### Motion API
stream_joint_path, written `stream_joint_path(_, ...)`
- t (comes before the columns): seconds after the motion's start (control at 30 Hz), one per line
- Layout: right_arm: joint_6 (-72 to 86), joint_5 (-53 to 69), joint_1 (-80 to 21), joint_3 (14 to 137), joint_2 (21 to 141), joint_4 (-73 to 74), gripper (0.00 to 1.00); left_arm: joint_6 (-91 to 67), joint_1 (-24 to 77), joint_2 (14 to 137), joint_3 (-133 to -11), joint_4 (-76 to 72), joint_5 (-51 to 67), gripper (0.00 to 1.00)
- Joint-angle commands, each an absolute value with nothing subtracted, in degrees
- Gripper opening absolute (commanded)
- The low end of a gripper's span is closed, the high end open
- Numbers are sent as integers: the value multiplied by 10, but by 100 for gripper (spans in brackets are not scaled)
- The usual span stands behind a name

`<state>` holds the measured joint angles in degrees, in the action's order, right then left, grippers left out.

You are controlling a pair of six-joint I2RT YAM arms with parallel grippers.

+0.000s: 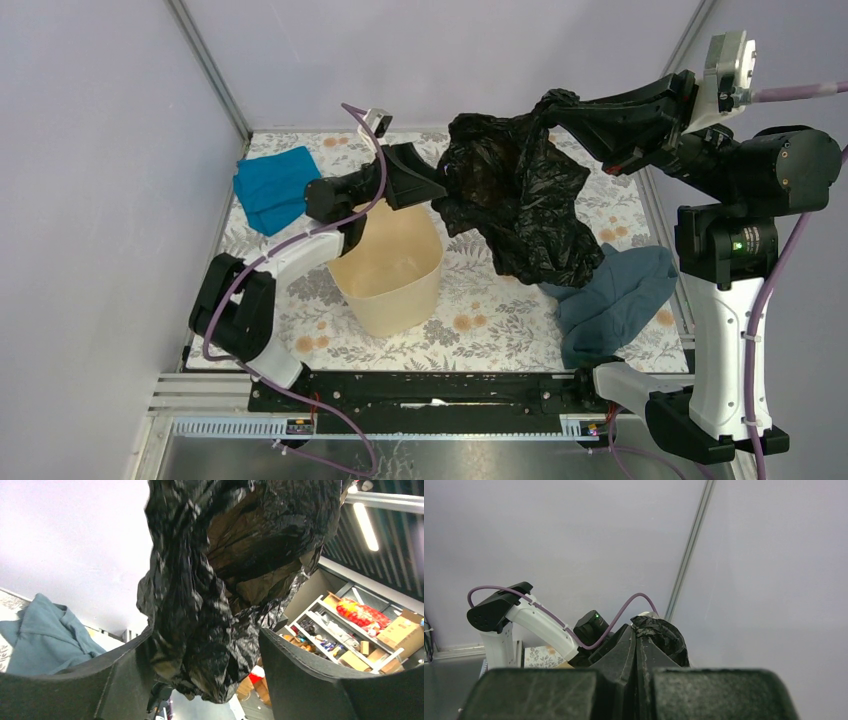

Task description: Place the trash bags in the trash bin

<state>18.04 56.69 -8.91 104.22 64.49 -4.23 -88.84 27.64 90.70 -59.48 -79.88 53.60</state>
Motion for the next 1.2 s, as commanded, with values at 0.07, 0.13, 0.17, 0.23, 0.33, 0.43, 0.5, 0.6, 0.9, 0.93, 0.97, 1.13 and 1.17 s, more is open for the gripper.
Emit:
stream_joint_path(0.07,166,565,-91,1042,635,-51,0,-861,258,843,-549,-823,544,70)
stream_joint_path(0.13,161,560,-91,1037,632,-51,0,-872,250,834,-533,-830,542,64)
stream_joint_path(0.17,161,561,-91,1036,632,-51,0,-880,248,833,-528,-840,540,61)
stream_joint_path(0.23,165,564,-91,1036,634,-53,0,-898,247,837,-529,-861,539,53)
stream_joint_path(0.33,172,565,-91,1029,631,-62,0,-914,247,845,-547,-872,537,39)
stream_joint_path(0.43,162,565,-91,1031,628,-47,0,-920,243,841,-558,-876,536,38)
stream_joint_path(0.5,144,561,-91,1038,628,-22,0,-918,236,833,-557,-872,535,37)
stream_joint_path(0.6,122,553,-91,1040,624,9,0,-915,223,817,-550,-861,536,37)
stream_joint_path(0.9,134,558,-92,1031,620,4,0,-901,216,789,-549,-827,531,38)
stream_joint_path(0.93,137,558,-91,1030,619,-10,0,-902,216,786,-549,-826,529,38)
stream_joint_path(0.97,140,559,-91,1029,619,-18,0,-902,216,787,-550,-824,530,38)
stream_joint_path(1.13,145,561,-91,1026,619,-27,0,-904,216,788,-559,-826,532,44)
stream_joint_path(1.17,145,561,-91,1026,620,-27,0,-906,216,788,-560,-828,533,46)
